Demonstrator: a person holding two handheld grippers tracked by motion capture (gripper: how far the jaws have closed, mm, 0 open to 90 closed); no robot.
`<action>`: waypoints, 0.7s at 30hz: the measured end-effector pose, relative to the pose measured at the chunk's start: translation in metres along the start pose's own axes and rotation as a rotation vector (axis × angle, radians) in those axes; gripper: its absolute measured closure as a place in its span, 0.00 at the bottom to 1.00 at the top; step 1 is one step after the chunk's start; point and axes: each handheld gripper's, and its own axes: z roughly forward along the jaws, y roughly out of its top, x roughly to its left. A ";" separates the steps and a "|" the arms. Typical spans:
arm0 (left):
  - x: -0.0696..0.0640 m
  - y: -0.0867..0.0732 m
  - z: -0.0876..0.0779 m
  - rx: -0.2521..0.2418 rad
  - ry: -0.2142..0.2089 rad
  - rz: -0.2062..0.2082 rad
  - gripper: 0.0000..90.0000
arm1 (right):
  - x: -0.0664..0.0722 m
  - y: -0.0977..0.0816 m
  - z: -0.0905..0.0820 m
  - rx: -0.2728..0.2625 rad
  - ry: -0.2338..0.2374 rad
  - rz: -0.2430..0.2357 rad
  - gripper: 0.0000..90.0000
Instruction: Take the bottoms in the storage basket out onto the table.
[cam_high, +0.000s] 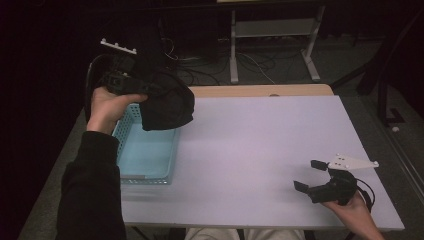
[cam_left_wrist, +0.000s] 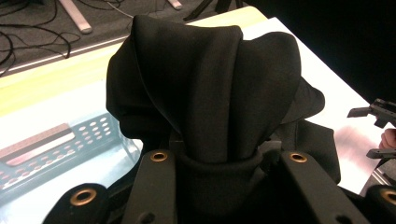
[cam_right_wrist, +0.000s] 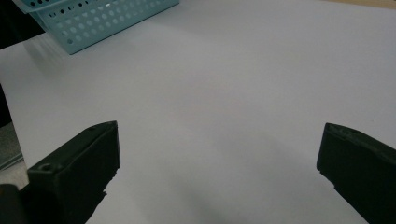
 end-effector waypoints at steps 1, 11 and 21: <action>-0.002 0.002 0.002 -0.003 -0.003 0.002 0.77 | 0.000 0.000 0.000 -0.001 0.000 0.000 0.00; -0.013 0.011 0.020 -0.010 -0.031 0.023 0.77 | 0.000 0.000 -0.001 0.001 -0.001 0.001 0.00; -0.025 0.020 0.038 -0.020 -0.067 0.031 0.77 | 0.000 0.000 -0.001 -0.001 0.000 -0.001 0.00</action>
